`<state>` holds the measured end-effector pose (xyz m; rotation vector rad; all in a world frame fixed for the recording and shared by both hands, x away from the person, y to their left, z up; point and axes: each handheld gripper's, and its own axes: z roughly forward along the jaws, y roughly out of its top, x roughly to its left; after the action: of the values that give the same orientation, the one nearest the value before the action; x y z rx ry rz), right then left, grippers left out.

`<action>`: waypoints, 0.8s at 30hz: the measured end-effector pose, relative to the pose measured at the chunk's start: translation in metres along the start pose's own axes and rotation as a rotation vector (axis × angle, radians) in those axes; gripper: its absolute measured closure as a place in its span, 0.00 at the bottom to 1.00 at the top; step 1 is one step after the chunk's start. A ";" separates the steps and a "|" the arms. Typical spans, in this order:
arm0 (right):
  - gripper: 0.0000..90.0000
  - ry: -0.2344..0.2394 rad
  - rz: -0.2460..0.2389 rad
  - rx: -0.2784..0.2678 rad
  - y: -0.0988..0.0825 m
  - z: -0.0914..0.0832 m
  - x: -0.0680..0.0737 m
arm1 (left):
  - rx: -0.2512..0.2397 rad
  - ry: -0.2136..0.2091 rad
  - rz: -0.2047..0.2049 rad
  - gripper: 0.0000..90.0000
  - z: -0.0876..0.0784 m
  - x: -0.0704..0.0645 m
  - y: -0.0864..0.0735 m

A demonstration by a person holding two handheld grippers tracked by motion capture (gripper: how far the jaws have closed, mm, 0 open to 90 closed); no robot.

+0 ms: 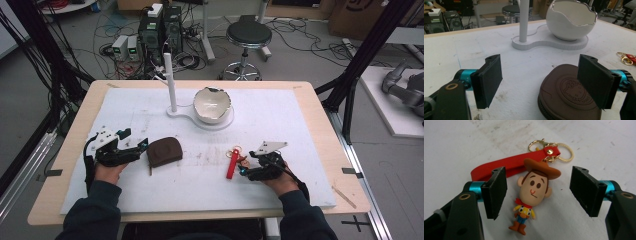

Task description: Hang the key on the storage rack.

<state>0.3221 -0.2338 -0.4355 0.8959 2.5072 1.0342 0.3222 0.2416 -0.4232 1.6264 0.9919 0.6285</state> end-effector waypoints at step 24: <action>0.63 -0.075 0.066 0.080 0.004 0.002 -0.015 | 0.011 0.022 -0.001 0.23 -0.007 0.002 -0.004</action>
<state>0.3367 -0.2402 -0.4333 1.0268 2.4875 0.9083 0.3163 0.2467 -0.4249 1.6318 1.0142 0.6425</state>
